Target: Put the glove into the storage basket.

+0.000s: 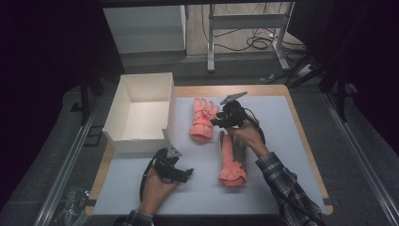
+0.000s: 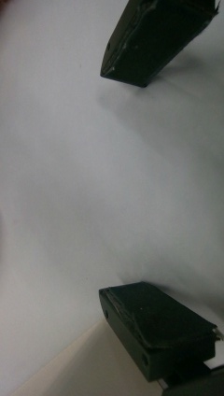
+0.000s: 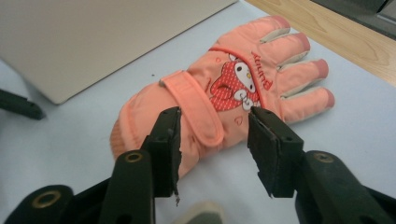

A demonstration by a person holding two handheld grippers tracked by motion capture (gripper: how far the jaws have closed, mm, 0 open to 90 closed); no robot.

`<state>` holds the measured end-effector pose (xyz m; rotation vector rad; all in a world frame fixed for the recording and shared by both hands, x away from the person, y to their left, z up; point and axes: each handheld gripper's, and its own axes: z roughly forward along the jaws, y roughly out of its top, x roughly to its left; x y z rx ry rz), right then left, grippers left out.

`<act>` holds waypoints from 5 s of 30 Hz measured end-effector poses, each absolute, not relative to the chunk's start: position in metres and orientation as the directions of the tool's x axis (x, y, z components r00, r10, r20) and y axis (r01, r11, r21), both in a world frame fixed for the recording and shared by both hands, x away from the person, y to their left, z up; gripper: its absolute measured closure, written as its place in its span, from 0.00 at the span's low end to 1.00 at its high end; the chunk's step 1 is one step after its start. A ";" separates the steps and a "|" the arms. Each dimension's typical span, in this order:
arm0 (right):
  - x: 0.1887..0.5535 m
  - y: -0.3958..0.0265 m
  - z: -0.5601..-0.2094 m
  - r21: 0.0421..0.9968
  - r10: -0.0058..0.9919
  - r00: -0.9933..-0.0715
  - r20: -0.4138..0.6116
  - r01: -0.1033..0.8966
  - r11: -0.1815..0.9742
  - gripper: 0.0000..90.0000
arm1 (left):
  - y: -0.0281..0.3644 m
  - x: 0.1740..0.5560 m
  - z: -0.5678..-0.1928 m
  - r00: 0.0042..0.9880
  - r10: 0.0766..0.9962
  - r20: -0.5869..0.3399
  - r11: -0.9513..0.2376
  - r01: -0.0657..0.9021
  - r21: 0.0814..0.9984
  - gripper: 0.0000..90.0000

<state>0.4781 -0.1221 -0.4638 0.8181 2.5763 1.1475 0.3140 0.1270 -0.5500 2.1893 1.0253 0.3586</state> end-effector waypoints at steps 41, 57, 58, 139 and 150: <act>0.539 -0.074 -0.505 0.620 0.631 -0.766 0.121 0.555 0.554 0.91 | 0.127 0.314 -0.550 0.650 0.759 -0.036 -0.454 0.568 0.686 0.00; 0.525 -0.077 -0.487 0.648 0.638 -0.767 0.067 0.520 0.556 0.96 | 0.127 0.314 -0.550 0.649 0.760 -0.038 -0.452 0.570 0.687 0.00; 0.523 -0.077 -0.486 0.651 0.637 -0.767 0.068 0.519 0.555 0.96 | 0.127 0.314 -0.550 0.649 0.760 -0.038 -0.452 0.570 0.686 0.00; 0.373 -0.199 -0.423 0.663 0.508 -0.847 0.159 0.472 0.580 0.95 | 0.127 0.314 -0.550 0.648 0.761 -0.037 -0.453 0.571 0.685 0.00; 0.368 -0.192 -0.451 0.638 0.544 -0.834 0.096 0.471 0.609 0.94 | 0.127 0.314 -0.550 0.648 0.761 -0.037 -0.452 0.570 0.686 0.00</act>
